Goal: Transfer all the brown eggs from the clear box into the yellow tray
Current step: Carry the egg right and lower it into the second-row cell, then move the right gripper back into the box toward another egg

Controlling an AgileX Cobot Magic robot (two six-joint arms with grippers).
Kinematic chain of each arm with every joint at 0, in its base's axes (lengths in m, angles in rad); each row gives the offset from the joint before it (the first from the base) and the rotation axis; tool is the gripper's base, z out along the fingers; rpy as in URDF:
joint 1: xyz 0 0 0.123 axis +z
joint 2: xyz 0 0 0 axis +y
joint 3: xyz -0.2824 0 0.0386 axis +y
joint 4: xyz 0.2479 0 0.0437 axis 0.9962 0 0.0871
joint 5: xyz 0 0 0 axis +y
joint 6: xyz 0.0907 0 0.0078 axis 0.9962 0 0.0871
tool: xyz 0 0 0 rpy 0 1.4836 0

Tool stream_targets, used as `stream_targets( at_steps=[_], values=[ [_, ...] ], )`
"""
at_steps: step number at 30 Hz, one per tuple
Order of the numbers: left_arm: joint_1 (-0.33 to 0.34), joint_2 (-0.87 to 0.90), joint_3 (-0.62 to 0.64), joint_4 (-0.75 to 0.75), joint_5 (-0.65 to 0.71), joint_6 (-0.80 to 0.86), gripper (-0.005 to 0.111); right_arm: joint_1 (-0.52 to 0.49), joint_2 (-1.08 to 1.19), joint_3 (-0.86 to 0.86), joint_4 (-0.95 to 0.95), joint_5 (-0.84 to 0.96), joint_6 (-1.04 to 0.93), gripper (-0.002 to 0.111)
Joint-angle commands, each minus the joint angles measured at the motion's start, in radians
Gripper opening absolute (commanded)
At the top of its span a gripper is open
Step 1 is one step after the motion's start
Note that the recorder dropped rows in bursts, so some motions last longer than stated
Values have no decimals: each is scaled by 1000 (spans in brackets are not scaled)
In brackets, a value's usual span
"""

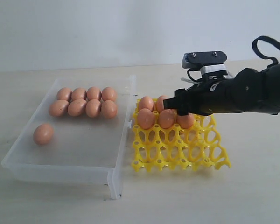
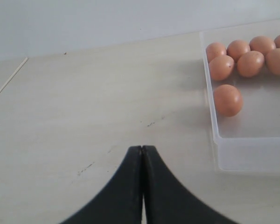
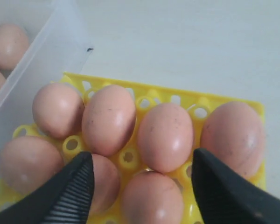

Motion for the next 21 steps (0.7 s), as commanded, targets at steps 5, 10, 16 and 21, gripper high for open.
stream_targets(
  at_steps=[5, 10, 16, 21],
  values=[
    [-6, 1, -4, -2, -9, -5, 0, 59, -30, -255, 0, 500, -98, 0],
    [-6, 1, -4, -2, -9, -5, 0, 205, 47, -469, 13, 610, -119, 0],
    [-6, 1, -4, -2, -9, -5, 0, 341, 359, -780, 160, 627, -69, 27],
    [-6, 1, -4, -2, -9, -5, 0, 391, 531, -969, 182, 625, 112, 58]
  ],
)
